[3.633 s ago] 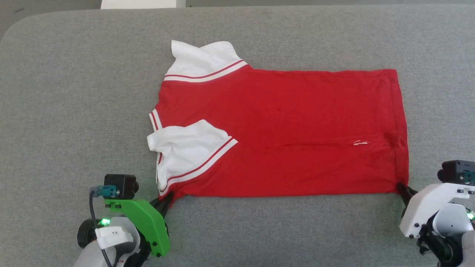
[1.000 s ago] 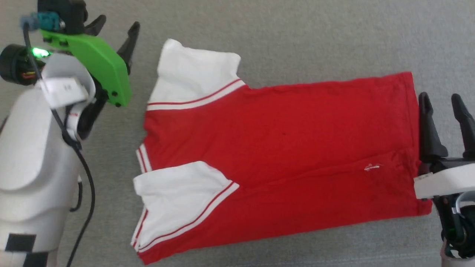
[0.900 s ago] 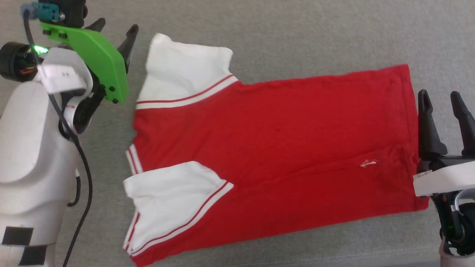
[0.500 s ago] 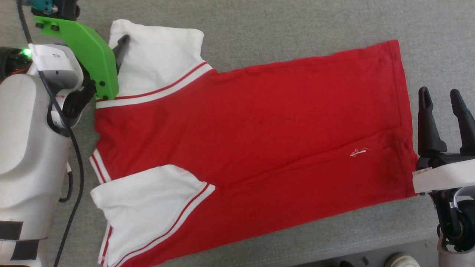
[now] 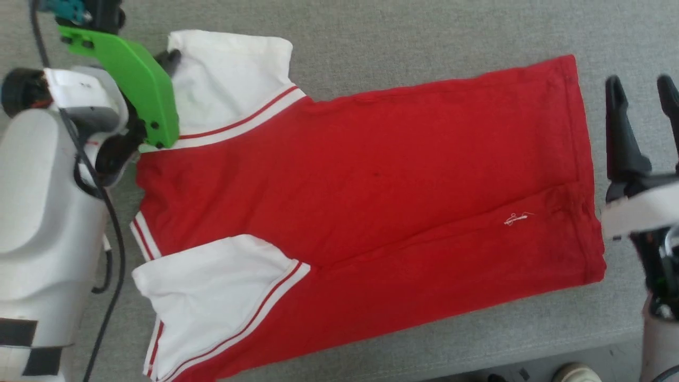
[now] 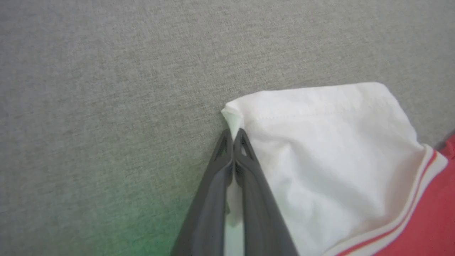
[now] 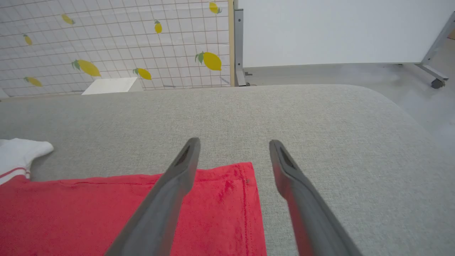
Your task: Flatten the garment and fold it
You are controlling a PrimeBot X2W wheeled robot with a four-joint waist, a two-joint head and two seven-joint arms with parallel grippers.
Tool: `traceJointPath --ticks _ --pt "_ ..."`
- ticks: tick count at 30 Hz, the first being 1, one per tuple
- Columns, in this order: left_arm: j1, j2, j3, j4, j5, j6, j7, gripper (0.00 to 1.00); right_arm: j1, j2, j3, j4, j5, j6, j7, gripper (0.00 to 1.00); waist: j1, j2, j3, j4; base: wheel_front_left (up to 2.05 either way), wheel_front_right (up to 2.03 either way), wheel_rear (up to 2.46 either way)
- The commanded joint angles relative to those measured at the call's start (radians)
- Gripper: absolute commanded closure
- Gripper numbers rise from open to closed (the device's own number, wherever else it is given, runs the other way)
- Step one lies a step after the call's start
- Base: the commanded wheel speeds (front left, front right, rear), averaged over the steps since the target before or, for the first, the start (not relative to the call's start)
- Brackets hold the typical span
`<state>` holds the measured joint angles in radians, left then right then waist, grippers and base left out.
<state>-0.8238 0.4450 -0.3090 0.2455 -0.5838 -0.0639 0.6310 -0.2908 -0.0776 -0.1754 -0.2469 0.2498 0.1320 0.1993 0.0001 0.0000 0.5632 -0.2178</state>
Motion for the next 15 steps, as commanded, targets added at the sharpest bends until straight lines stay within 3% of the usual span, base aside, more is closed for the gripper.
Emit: traceJointPath --ticks 1,9,15 --pt "0.029 -0.007 -0.009 0.008 -0.006 -0.008 -0.005 1.00 -0.034 -0.032 0.015 0.008 -0.005 -0.001 0.064 0.00 -0.0001 0.0000 -0.025 0.022 0.00 0.00 0.00" --pt "0.025 -0.027 -0.029 0.000 -0.010 -0.014 -0.021 1.00 -0.202 -0.140 0.025 0.171 0.044 -0.001 0.383 0.00 -0.0001 0.0000 -0.031 0.057 0.00 0.00 0.00" --pt "0.016 -0.041 -0.041 0.004 -0.012 -0.016 -0.034 1.00 -0.282 -0.167 0.009 0.323 0.015 -0.001 0.454 0.00 -0.0001 0.0000 -0.013 0.079 0.00 0.00 0.00"
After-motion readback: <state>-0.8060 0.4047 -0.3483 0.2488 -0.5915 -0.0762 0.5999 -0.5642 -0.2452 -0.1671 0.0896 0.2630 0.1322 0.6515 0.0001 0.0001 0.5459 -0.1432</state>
